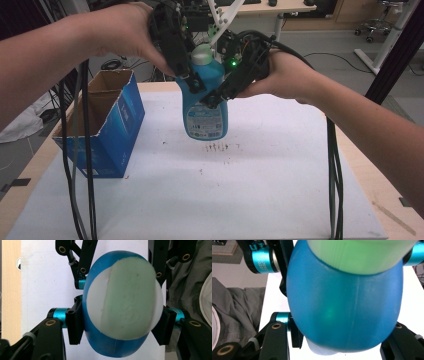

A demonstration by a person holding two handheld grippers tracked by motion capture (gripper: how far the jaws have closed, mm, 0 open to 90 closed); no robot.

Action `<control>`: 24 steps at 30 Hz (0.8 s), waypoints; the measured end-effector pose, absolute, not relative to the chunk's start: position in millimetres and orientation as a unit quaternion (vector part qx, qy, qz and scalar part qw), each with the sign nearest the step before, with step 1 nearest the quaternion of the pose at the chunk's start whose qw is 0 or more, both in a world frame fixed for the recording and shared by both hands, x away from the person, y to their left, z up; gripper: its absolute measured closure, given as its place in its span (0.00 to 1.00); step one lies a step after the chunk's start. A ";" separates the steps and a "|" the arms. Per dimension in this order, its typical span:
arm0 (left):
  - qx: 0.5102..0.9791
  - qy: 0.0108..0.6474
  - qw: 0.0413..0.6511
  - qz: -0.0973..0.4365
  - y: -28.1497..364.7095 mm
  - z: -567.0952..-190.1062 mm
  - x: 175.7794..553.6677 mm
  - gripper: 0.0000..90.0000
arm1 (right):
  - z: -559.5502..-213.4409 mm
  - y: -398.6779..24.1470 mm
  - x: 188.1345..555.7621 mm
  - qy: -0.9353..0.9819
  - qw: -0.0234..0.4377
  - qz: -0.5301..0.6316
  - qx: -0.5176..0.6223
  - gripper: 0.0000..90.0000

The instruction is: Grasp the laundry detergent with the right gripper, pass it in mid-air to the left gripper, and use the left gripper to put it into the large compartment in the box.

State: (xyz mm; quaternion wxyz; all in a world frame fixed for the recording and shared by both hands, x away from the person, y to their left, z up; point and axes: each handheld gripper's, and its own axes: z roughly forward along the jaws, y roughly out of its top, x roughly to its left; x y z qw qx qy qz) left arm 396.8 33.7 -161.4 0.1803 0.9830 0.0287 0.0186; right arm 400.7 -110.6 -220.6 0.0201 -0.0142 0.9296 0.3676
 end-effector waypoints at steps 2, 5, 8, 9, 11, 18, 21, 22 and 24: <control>0.984 0.024 0.178 0.021 33.6 -160.5 397.2 0.42 | -220.8 -111.0 401.2 0.929 0.023 0.368 -0.017 0.52; 0.984 0.023 0.177 0.022 33.6 -159.7 397.3 0.42 | -220.2 -111.4 401.4 0.929 0.020 0.370 -0.016 0.52; 0.983 0.026 0.179 0.024 32.7 -159.7 396.6 0.42 | -218.6 -113.7 397.4 0.934 0.014 0.358 0.008 0.52; 0.983 0.026 0.179 0.024 32.5 -159.7 396.6 0.42 | -218.6 -113.8 397.7 0.933 0.012 0.359 0.005 0.52; 0.983 0.024 0.179 0.025 32.4 -159.1 396.9 0.42 | -219.3 -113.6 399.8 0.931 0.017 0.365 -0.006 0.52; 0.982 0.028 0.185 0.021 32.1 -158.2 396.9 0.42 | -219.4 -115.3 399.6 0.930 0.008 0.368 -0.001 0.49; 0.982 0.031 0.187 0.019 32.5 -157.8 397.5 0.42 | -220.4 -114.6 400.9 0.927 0.009 0.376 -0.001 0.32; 0.982 0.032 0.186 0.019 32.7 -157.9 397.6 0.42 | -221.4 -114.1 401.5 0.927 0.012 0.375 -0.003 0.29; 0.982 0.033 0.185 0.020 33.1 -157.7 397.6 0.42 | -222.6 -115.5 401.0 0.928 0.001 0.373 0.007 0.25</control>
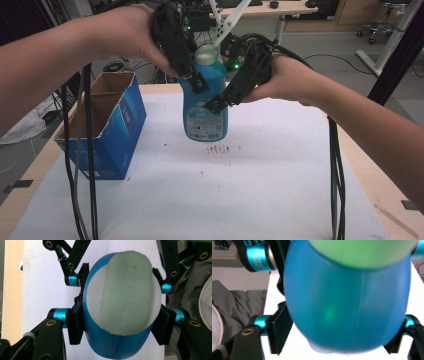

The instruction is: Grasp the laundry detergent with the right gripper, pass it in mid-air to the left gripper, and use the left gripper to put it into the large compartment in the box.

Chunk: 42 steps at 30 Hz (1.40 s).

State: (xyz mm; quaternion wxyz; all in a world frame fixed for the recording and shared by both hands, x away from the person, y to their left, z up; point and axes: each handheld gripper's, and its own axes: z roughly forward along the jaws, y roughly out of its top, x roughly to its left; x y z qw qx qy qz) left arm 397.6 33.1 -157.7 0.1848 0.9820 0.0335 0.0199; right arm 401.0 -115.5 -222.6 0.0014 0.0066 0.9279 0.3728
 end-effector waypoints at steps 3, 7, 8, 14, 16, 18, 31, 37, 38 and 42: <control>0.983 0.036 0.178 0.021 35.5 -158.3 398.7 0.42 | -222.3 -120.5 402.6 0.926 -0.010 0.378 0.016 0.16; 0.983 0.046 0.179 0.022 38.4 -157.7 398.5 0.42 | -219.8 -131.7 406.6 0.923 -0.011 0.384 0.033 0.14; 0.983 0.045 0.177 0.023 39.5 -157.0 399.1 0.42 | -219.2 -135.6 407.5 0.922 -0.012 0.384 0.041 0.14; 0.981 0.074 0.180 0.025 48.8 -152.9 400.5 0.42 | -220.5 -161.4 416.3 0.924 -0.008 0.373 0.081 0.14; 0.979 0.081 0.183 0.025 50.8 -151.8 401.0 0.42 | -221.6 -165.8 417.6 0.925 -0.007 0.370 0.088 0.14; 0.977 0.096 0.187 0.031 57.1 -147.3 402.6 0.42 | -226.2 -178.5 421.0 0.930 -0.004 0.351 0.108 0.14; 0.951 0.218 0.205 0.071 99.6 -119.9 404.3 0.42 | -253.8 -220.6 433.3 0.953 0.007 0.248 0.171 0.14; 0.933 0.273 0.215 0.089 128.0 -105.3 402.1 0.42 | -259.4 -230.3 437.4 0.957 0.010 0.227 0.178 0.14; 0.933 0.273 0.215 0.089 128.0 -105.3 402.1 0.42 | -259.4 -230.3 437.4 0.957 0.010 0.227 0.178 0.14; 0.916 0.313 0.229 0.102 148.4 -96.7 398.3 0.42 | -261.9 -236.1 440.4 0.957 0.011 0.220 0.190 0.14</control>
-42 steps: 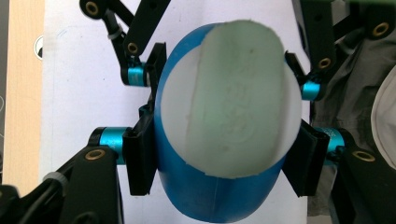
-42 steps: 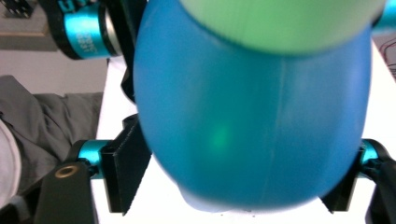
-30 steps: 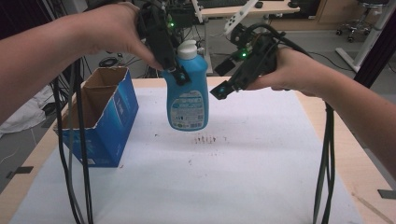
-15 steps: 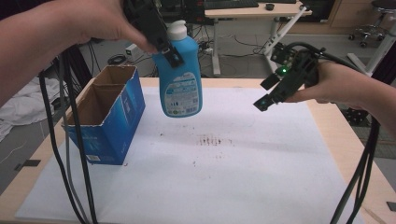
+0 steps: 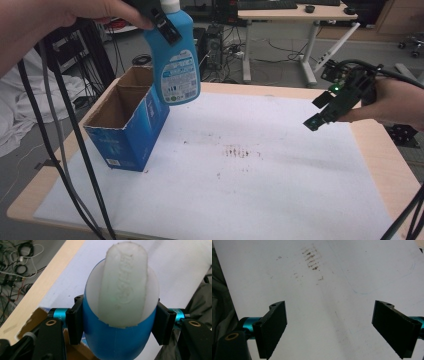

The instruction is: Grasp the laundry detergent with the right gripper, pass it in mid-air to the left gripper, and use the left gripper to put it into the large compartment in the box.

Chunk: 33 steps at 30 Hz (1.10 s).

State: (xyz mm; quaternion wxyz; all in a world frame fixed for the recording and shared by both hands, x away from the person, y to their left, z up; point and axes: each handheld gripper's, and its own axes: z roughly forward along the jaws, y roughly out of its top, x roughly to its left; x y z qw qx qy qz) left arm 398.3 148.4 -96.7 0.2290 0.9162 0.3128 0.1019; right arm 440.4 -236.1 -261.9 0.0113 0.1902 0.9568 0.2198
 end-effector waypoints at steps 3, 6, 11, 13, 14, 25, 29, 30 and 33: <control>0.901 0.348 0.232 0.116 169.8 -90.9 395.2 0.42 | -265.2 -240.7 442.4 0.957 0.013 0.214 0.197 0.14; 0.895 0.364 0.229 0.121 180.0 -89.6 393.9 0.42 | -267.1 -243.2 443.4 0.956 0.014 0.208 0.205 0.14; 0.876 0.405 0.221 0.139 205.9 -87.7 390.1 0.42 | -268.9 -250.4 449.1 0.953 0.013 0.211 0.217 0.14; 0.871 0.417 0.216 0.146 213.5 -87.7 389.1 0.42 | -269.9 -251.6 450.9 0.953 0.013 0.212 0.217 0.14; 0.871 0.417 0.216 0.146 213.5 -87.7 389.1 0.42 | -270.5 -252.2 451.7 0.953 0.013 0.212 0.218 0.14; 0.846 0.465 0.196 0.173 242.0 -97.4 388.7 0.42 | -274.3 -258.0 456.8 0.952 0.015 0.205 0.226 0.14; 0.840 0.474 0.194 0.176 248.4 -103.3 389.5 0.42 | -274.4 -261.7 457.0 0.951 0.016 0.204 0.231 0.14; 0.840 0.474 0.194 0.176 248.4 -103.3 389.5 0.42 | -274.4 -261.7 457.0 0.951 0.016 0.204 0.231 0.14; 0.839 0.478 0.191 0.175 252.6 -113.2 389.7 0.42 | -274.9 -264.1 456.4 0.951 0.016 0.203 0.231 0.14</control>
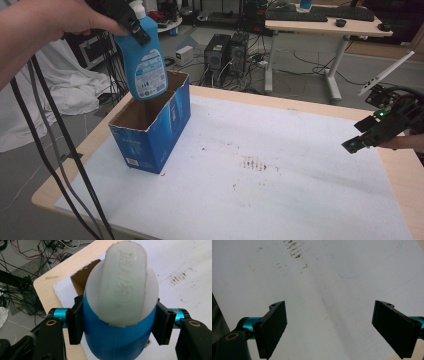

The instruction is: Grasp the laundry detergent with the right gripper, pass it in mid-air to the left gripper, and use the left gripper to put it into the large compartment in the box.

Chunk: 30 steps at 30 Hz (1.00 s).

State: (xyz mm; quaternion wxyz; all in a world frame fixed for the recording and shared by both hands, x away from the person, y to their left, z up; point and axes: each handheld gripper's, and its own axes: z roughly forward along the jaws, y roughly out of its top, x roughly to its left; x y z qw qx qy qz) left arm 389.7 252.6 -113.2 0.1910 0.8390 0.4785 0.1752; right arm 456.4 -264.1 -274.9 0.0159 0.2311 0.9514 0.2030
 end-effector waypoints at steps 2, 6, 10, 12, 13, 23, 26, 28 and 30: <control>0.838 0.481 0.189 0.173 254.5 -119.9 389.8 0.42 | -275.3 -264.6 456.0 0.951 0.016 0.202 0.232 0.14; 0.840 0.483 0.181 0.169 256.5 -136.3 389.4 0.42 | -275.7 -264.9 455.0 0.952 0.016 0.200 0.232 0.14; 0.841 0.485 0.175 0.163 259.0 -153.2 388.9 0.42 | -277.7 -264.8 453.9 0.953 0.015 0.196 0.229 0.14; 0.840 0.488 0.175 0.157 260.6 -161.8 388.3 0.42 | -278.8 -265.0 453.3 0.954 0.016 0.194 0.228 0.14; 0.840 0.488 0.175 0.157 260.6 -161.8 388.3 0.42 | -279.3 -265.3 453.0 0.954 0.015 0.194 0.229 0.14; 0.843 0.491 0.168 0.144 262.7 -204.4 388.2 0.42 | -281.0 -269.7 450.8 0.954 0.014 0.193 0.229 0.14; 0.844 0.490 0.167 0.142 263.7 -220.0 387.9 0.42 | -282.3 -270.3 450.2 0.954 0.014 0.192 0.228 0.14; 0.844 0.492 0.166 0.137 263.8 -228.9 387.7 0.42 | -283.3 -270.2 449.5 0.955 0.013 0.191 0.228 0.14; 0.845 0.492 0.163 0.131 264.1 -236.9 387.7 0.42 | -284.3 -270.1 449.6 0.955 0.014 0.190 0.225 0.14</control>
